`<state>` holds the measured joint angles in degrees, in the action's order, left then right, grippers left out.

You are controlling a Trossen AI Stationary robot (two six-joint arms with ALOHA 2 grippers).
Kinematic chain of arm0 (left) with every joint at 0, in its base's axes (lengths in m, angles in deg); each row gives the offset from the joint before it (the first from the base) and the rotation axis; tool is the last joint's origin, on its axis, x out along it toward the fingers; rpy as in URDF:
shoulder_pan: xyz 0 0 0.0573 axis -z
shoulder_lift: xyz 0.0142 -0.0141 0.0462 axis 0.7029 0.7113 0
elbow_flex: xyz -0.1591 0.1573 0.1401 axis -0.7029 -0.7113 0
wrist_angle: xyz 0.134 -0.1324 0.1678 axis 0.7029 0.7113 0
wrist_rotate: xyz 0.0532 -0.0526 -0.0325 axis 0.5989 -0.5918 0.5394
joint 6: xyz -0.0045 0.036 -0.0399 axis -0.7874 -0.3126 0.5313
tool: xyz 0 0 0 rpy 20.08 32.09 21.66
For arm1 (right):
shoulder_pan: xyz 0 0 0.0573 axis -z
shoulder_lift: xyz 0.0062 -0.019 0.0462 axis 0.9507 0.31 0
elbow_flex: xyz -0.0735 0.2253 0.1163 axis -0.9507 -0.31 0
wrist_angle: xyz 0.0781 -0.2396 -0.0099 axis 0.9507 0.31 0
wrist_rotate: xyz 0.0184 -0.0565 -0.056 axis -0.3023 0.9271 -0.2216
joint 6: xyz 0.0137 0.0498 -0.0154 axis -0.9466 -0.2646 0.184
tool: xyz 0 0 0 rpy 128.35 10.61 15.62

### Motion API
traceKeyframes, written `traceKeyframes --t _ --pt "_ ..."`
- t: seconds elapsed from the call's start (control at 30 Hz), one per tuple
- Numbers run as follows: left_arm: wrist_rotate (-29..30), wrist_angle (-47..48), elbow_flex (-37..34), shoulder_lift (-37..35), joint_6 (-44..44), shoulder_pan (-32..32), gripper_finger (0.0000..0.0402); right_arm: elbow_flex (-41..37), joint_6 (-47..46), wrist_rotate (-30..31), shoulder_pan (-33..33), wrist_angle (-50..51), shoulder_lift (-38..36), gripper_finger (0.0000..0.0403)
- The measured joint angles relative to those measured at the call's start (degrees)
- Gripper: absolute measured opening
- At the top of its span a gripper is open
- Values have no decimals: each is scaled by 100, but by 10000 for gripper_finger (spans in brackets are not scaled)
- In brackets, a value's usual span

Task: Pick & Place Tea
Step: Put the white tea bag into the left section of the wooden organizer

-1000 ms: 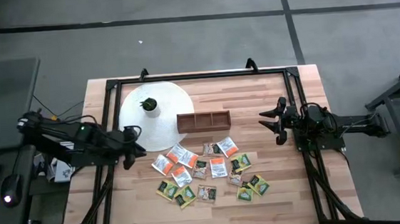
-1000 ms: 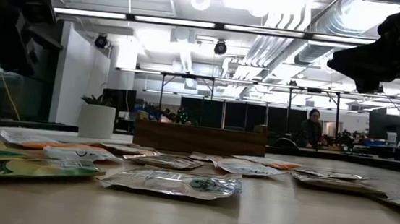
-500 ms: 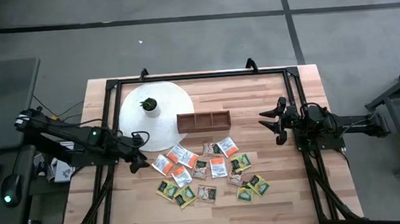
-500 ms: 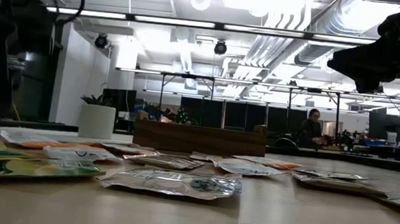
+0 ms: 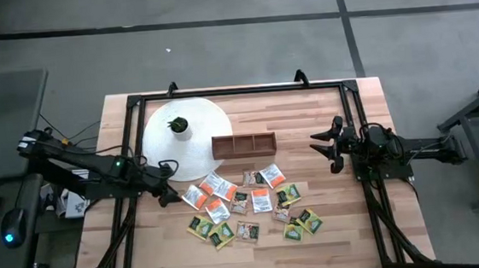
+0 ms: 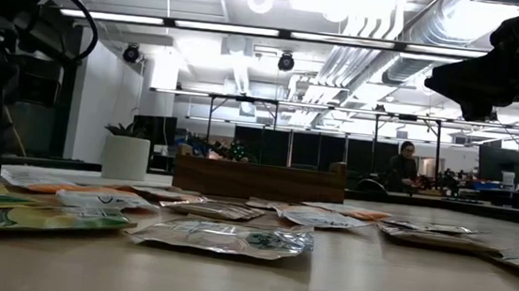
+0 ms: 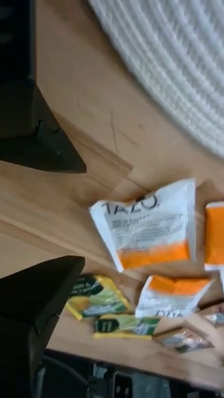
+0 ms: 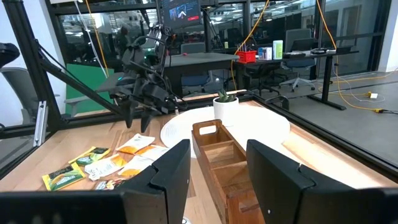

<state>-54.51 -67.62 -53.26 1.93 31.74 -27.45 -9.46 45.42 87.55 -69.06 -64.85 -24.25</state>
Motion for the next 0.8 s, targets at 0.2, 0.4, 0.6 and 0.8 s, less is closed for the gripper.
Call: traceKeyframes --t 0.2,0.4,0.6,0.8 --pt "163 -119 -17 205 165 0 227 -2 0 0 0 0 0 153" --pt "122 -335 -11 528 531 -2 227 -1 0 0 1 0 0 153" --pt "222 -524 10 896 943 -2 227 0 0 0 1 0 0 153" --pt "187 -592 18 1230 1038 -2 227 -2 0 0 -1 0 0 153"
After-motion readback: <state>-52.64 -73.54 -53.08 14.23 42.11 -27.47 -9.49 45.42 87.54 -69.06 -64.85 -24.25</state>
